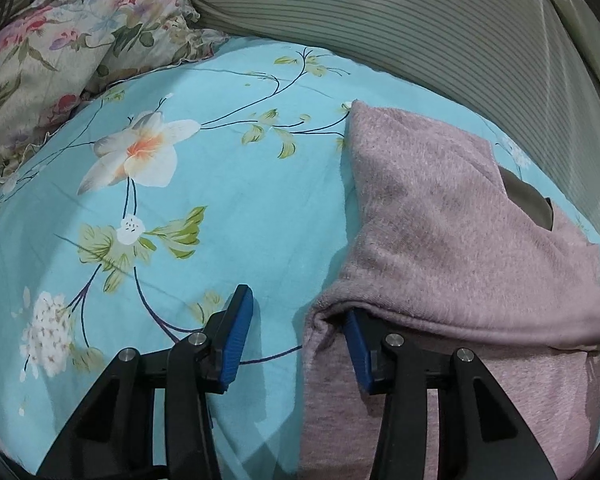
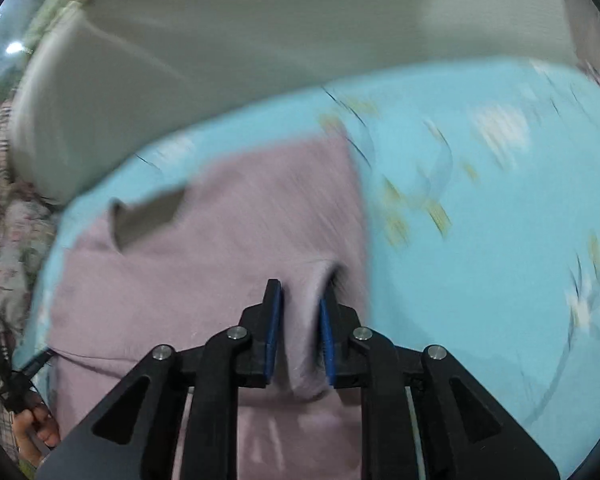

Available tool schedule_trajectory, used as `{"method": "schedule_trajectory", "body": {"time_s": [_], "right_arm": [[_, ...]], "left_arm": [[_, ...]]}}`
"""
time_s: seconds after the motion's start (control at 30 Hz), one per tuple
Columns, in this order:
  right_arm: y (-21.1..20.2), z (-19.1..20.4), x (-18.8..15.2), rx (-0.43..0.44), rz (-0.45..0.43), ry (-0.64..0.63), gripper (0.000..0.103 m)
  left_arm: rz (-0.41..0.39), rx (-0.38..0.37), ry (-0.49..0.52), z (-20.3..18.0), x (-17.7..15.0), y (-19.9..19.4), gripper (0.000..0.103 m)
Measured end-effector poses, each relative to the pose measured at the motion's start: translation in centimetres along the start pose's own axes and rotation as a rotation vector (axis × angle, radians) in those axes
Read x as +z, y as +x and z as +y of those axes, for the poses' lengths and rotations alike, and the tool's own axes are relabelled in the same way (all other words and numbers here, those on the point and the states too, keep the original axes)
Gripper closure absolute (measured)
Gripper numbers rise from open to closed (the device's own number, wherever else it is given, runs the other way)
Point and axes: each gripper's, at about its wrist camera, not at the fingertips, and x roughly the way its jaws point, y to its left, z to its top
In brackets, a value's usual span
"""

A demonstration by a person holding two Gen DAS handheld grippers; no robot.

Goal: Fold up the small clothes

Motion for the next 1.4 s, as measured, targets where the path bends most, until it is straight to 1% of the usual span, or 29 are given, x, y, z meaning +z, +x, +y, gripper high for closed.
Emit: {"method": "schedule_trajectory", "body": {"time_s": [0.07,0.13,0.17,0.2,0.23,0.27,0.3,0.33,0.37,0.4,0.43,0.5,0.53,0.6,0.63,0.67,0.7,0.73,0.8,0.87,0.97,1.0,1.13,1.23,1.33,1.4], "right_arm": [[-1.2,-1.0,-0.7,-0.032,-0.025,0.031,0.082],[-3.1,-1.0,-1.0,-0.078,-0.092,0.038,0.081],[-4.1,-0.4,-0.9,-0.071,-0.138,0.025,0.081],[-4.4,0.2,-0.8,-0.045,-0.151,0.008,0.081],[-4.4,1.1,-0.6,0.0,-0.147,-0.023,0.081],[-3.6,2.4,-0.4,0.07,-0.106,-0.067,0.081],[-2.9,3.0,-0.3,0.11,-0.073,-0.085,0.081],[-1.3,3.5,-0.3,0.134,-0.004,-0.102,0.08],[-0.1,3.5,-0.4,0.099,0.039,-0.107,0.08],[1.1,3.1,-0.6,0.028,0.072,-0.105,0.08],[2.0,1.9,-0.9,-0.034,0.096,-0.075,0.081],[1.1,0.2,-1.0,0.046,0.074,0.018,0.081],[0.1,-0.2,-1.1,0.058,0.065,0.044,0.081],[-1.7,0.0,-1.5,0.084,0.045,0.038,0.076],[-2.9,0.2,-1.9,0.101,0.031,0.028,0.066],[-4.3,0.4,-2.5,0.122,0.017,0.016,0.055],[-5.4,0.5,-3.1,0.14,0.008,0.004,0.051],[-6.5,0.9,-3.8,0.155,0.001,-0.01,0.05],[-8.5,0.9,-5.7,0.179,0.002,-0.028,0.05],[-9.8,0.3,-7.6,0.199,0.02,-0.031,0.05],[-11.7,-0.3,-10.6,0.228,0.042,-0.041,0.05],[-12.1,-0.5,-11.4,0.236,0.048,-0.044,0.05],[-14.1,-1.5,-14.6,0.268,0.065,-0.033,0.05],[-16.0,-2.6,-16.5,0.256,0.071,-0.045,0.05],[-17.3,-3.7,-17.9,0.256,0.094,-0.05,0.05],[-18.0,-4.5,-19.2,0.272,0.132,-0.053,0.05]], "left_arm": [[0.001,-0.003,-0.005,0.0,0.0,0.0,0.057],[0.002,-0.008,-0.013,0.1,0.0,-0.1,0.056],[0.002,-0.007,-0.015,0.0,0.0,-0.1,0.056],[0.002,-0.004,-0.014,0.0,0.0,-0.1,0.056],[0.003,0.0,-0.013,-0.1,0.0,-0.1,0.056],[0.005,0.003,-0.012,-0.2,0.1,-0.1,0.056],[0.007,0.001,-0.014,-0.2,0.1,0.0,0.056],[0.009,-0.003,-0.015,-0.1,0.2,0.0,0.056],[0.013,-0.012,-0.022,0.1,0.3,0.0,0.056],[0.018,-0.022,-0.031,0.4,0.4,0.0,0.056],[0.025,-0.033,-0.038,0.6,0.5,0.0,0.056],[0.031,-0.045,-0.031,0.8,0.5,-0.2,0.056],[0.033,-0.039,-0.012,0.8,0.4,-0.3,0.056],[0.04,-0.03,0.022,0.7,-0.1,-0.7,0.057],[0.048,-0.03,0.032,0.7,-0.5,-1.0,0.06],[0.054,-0.036,0.04,0.7,-0.8,-1.4,0.06],[0.062,-0.045,0.048,0.8,-1.3,-1.9,0.06],[0.07,-0.065,0.056,0.9,-1.9,-2.7,0.06],[0.084,-0.105,0.07,1.2,-3.1,-4.0,0.06],[0.097,-0.138,0.094,1.7,-4.9,-5.8,0.06],[0.115,-0.159,0.13,2.5,-7.5,-8.2,0.058],[0.124,-0.17,0.13,2.9,-8.3,-8.8,0.058],[0.18,-0.259,0.095,5.0,-12.0,-11.4,0.058],[0.196,-0.302,0.077,6.3,-14.7,-13.1,0.058],[0.2,-0.334,0.089,6.6,-16.9,-15.0,0.056],[0.211,-0.364,0.114,6.5,-18.2,-16.1,0.054]]}}
